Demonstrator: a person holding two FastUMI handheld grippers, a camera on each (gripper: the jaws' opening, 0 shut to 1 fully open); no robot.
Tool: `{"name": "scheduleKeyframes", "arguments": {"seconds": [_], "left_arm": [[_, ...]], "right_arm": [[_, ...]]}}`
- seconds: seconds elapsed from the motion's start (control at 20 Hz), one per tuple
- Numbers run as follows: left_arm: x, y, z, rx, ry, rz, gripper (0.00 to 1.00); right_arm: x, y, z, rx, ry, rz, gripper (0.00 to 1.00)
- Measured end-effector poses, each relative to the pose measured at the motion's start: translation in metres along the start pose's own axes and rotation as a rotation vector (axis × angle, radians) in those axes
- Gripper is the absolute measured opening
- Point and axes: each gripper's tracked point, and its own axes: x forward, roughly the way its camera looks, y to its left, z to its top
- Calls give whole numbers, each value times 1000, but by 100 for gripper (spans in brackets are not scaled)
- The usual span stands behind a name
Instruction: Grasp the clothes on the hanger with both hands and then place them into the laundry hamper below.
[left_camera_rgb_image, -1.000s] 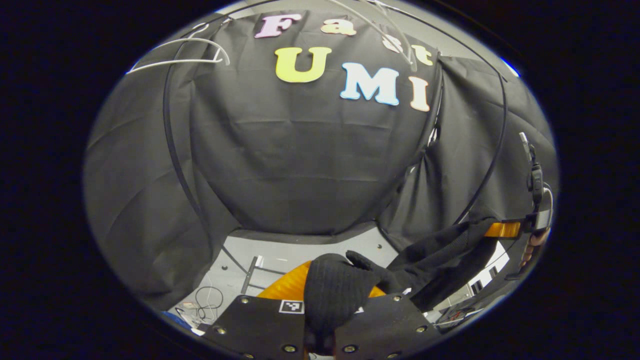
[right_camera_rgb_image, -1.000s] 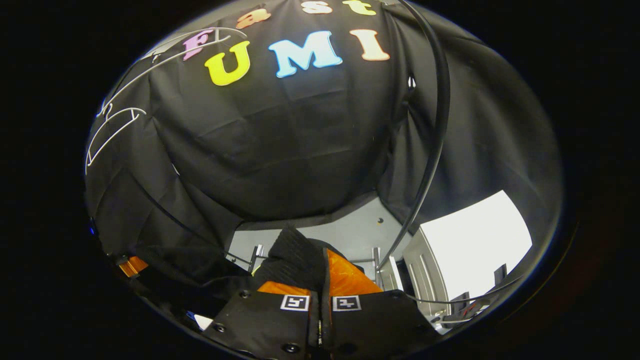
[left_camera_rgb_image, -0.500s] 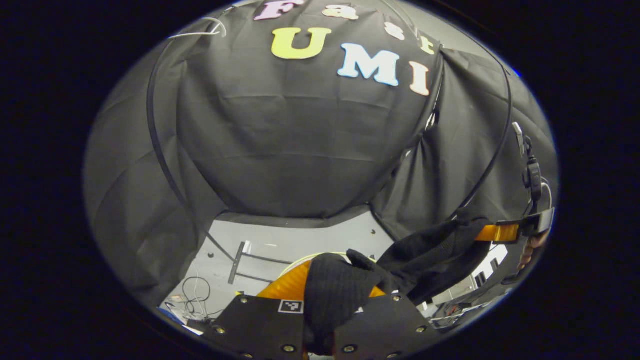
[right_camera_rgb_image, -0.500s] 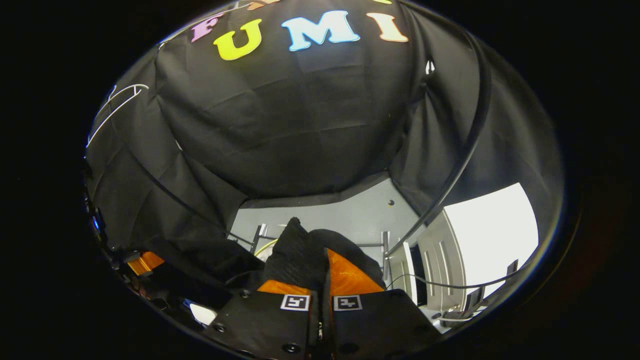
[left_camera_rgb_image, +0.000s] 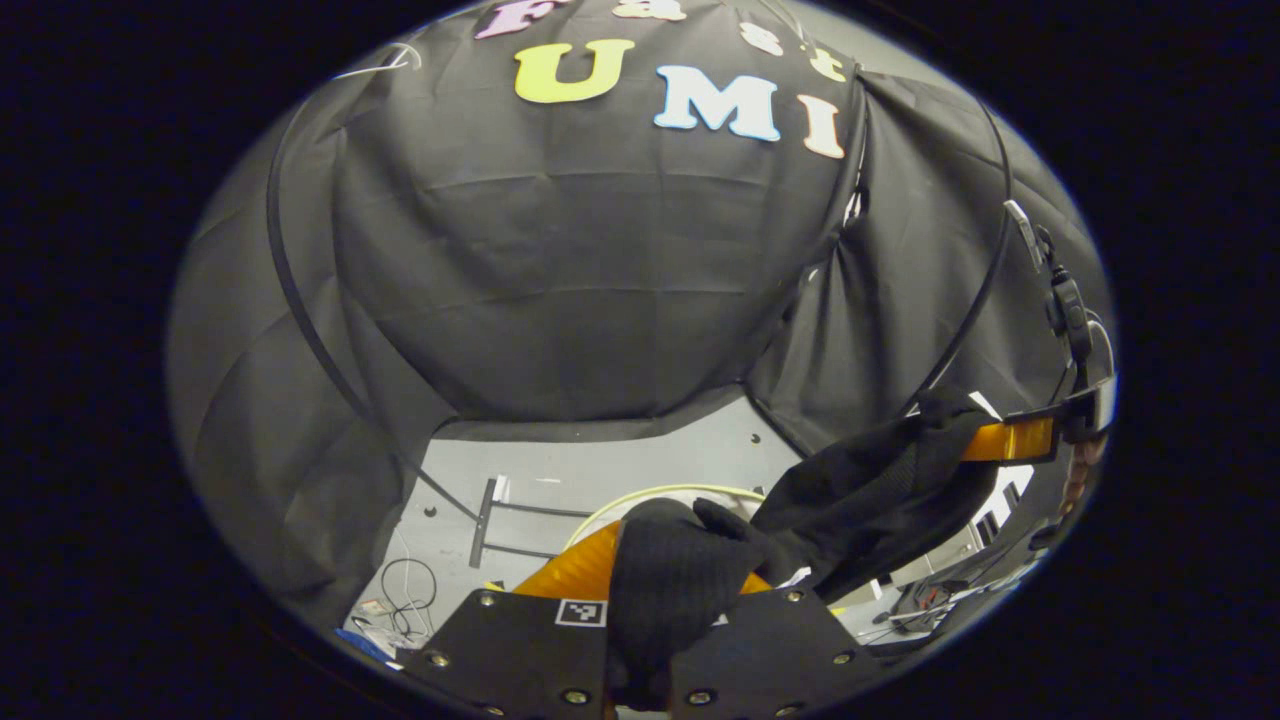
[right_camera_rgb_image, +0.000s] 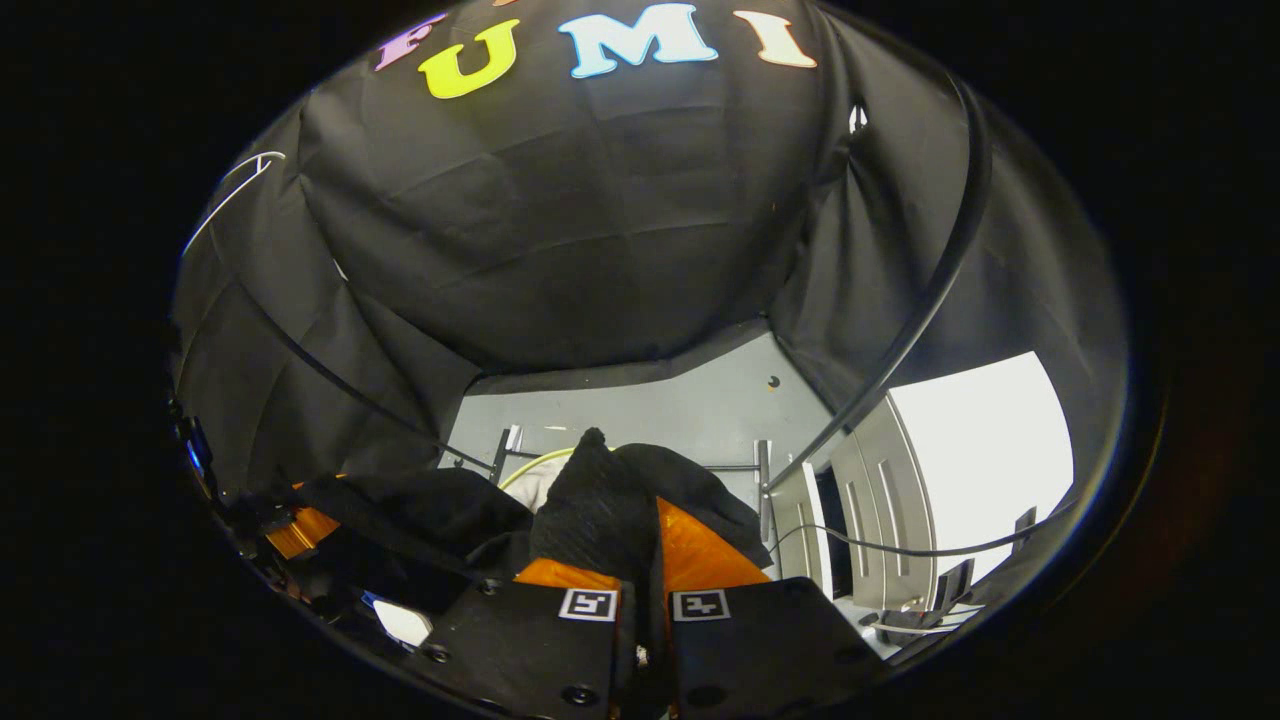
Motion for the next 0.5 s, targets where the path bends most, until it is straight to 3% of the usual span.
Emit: {"name": "scheduleKeyframes", "arguments": {"seconds": [0.05,0.2,0.25,0.4,0.45,0.5], "left_arm": [[-1,1,1,8,0,-5,14],[3,3,-4,37,13,-6,14],[3,2,-7,59,28,-18,14],[6,6,-13,116,51,-17,20],[4,4,-15,94,60,-26,19],[6,2,-20,71,67,-35,26]], "right_arm": [[0,-1,-1,-1,6,-5,10],[-2,-1,-3,2,16,-12,7],[-4,-5,-5,2,16,-27,16],[-8,-5,-11,7,30,-26,8],[-11,-3,-15,15,41,-17,28],[-13,-3,-17,22,47,-9,33]]}}
